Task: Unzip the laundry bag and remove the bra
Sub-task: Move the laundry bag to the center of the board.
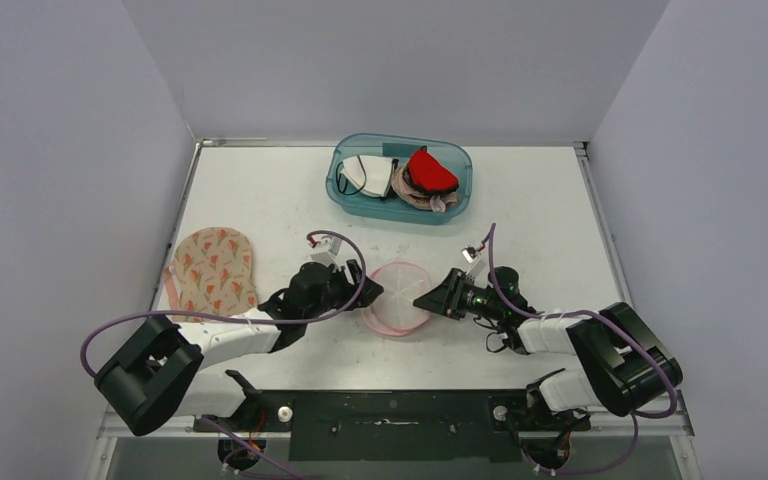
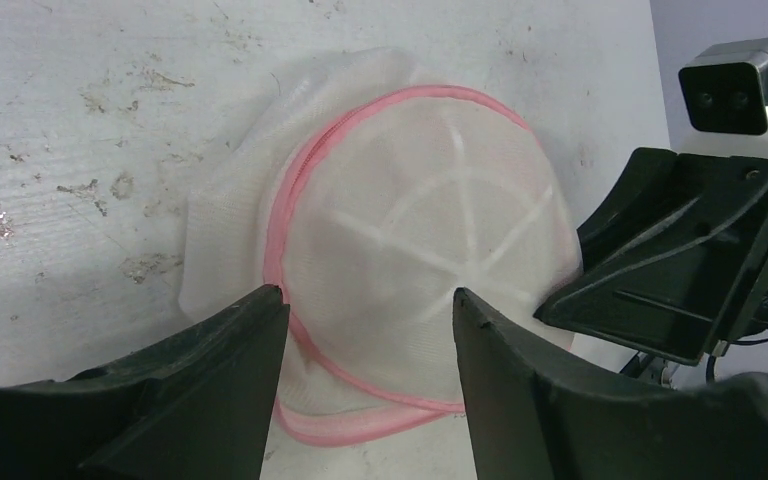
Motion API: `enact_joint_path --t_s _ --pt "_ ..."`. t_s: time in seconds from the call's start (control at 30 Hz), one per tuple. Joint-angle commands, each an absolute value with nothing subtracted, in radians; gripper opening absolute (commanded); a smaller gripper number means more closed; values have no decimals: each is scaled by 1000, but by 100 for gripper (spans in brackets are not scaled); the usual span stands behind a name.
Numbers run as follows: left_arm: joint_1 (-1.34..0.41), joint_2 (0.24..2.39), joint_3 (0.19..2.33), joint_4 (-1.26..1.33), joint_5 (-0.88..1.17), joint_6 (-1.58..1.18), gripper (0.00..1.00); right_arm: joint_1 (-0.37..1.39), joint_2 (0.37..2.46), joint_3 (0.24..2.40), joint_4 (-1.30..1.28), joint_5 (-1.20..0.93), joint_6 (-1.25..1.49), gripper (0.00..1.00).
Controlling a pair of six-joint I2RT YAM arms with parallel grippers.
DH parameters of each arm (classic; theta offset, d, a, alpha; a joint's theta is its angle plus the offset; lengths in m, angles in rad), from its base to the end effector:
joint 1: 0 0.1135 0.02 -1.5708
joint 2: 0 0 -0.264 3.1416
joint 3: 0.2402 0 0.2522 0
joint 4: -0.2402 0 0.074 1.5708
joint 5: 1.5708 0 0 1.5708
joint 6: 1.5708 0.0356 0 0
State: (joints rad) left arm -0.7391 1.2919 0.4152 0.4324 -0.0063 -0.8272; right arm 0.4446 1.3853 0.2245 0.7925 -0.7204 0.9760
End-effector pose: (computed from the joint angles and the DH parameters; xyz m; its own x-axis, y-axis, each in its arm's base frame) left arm 0.1843 -0.1676 0.1703 -0.7078 -0.3508 -0.6132 0.2193 0.7160 -0.6627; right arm 0.1867 0.1150 0.1360 -0.9100 0.2560 -0.3260 -0.2232 0.3601 0.9058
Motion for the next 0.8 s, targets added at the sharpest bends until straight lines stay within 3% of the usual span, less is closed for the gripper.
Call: enact_joint_path --t_s 0.0,0.13,0.27,0.53,0.77 --pt "-736 1293 449 434 -28 -820 59 440 1319 256 734 -684 907 42" --pt "-721 1301 424 428 -69 -816 59 441 1259 268 629 -638 859 75" --pt "-695 1328 403 480 -42 -832 60 439 1246 268 605 -620 860 88" --pt "-659 1360 361 528 -32 -863 59 446 1121 308 350 -437 776 89" --pt "-659 1414 384 544 -36 -841 48 446 1108 303 302 -394 744 72"
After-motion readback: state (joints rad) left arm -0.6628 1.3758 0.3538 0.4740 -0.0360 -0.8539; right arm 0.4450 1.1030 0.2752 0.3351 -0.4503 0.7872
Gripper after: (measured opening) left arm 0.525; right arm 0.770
